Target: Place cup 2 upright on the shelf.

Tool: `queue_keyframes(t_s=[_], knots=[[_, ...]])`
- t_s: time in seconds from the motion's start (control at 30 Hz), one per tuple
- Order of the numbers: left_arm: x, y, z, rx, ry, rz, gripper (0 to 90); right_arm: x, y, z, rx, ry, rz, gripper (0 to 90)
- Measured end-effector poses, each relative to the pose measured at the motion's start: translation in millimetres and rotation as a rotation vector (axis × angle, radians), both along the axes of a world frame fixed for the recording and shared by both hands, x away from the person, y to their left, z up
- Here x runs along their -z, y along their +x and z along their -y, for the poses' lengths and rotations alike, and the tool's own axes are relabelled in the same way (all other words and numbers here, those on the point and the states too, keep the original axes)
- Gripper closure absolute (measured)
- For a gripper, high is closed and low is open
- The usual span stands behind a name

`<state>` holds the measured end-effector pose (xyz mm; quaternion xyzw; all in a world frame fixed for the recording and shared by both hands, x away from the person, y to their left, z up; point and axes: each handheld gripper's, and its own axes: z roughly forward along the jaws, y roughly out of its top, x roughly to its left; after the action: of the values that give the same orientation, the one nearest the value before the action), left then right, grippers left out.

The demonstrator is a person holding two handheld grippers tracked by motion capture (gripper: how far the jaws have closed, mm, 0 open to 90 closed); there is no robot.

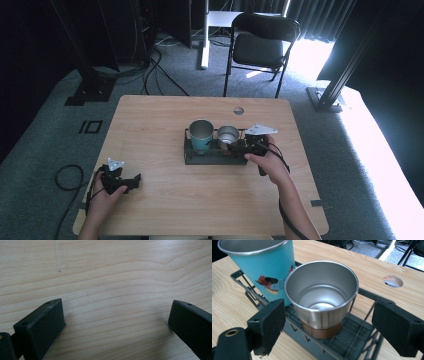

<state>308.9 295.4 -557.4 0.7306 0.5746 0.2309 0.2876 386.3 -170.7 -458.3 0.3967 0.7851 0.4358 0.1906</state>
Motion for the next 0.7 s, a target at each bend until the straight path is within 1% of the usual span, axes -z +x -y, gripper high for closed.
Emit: queue_keyframes(t_s=[0.2,0.3,0.33,0.43,0.53,0.7], knots=[[0.0,0.0,0.0,0.0,0.0,0.0,1.3,-0.2,-6.9,11.2,0.021,-0.002,0.009,11.5],[0.0,0.0,0.0,0.0,0.0,0.0,1.3,-1.2,-9.5,14.7,0.019,-0.002,0.016,11.5],[0.0,0.0,0.0,0.0,0.0,0.0,1.3,-2.6,-12.1,18.4,0.014,0.005,0.023,11.6],[0.0,0.0,0.0,0.0,0.0,0.0,1.3,-3.7,-14.5,22.8,0.017,-0.009,0.03,11.5],[0.0,0.0,0.0,0.0,0.0,0.0,1.3,-3.5,-16.5,27.6,0.03,0.001,0.027,11.5],[0.0,0.0,0.0,0.0,0.0,0.0,1.3,-0.1,-19.0,33.7,0.041,0.001,0.027,11.5]])
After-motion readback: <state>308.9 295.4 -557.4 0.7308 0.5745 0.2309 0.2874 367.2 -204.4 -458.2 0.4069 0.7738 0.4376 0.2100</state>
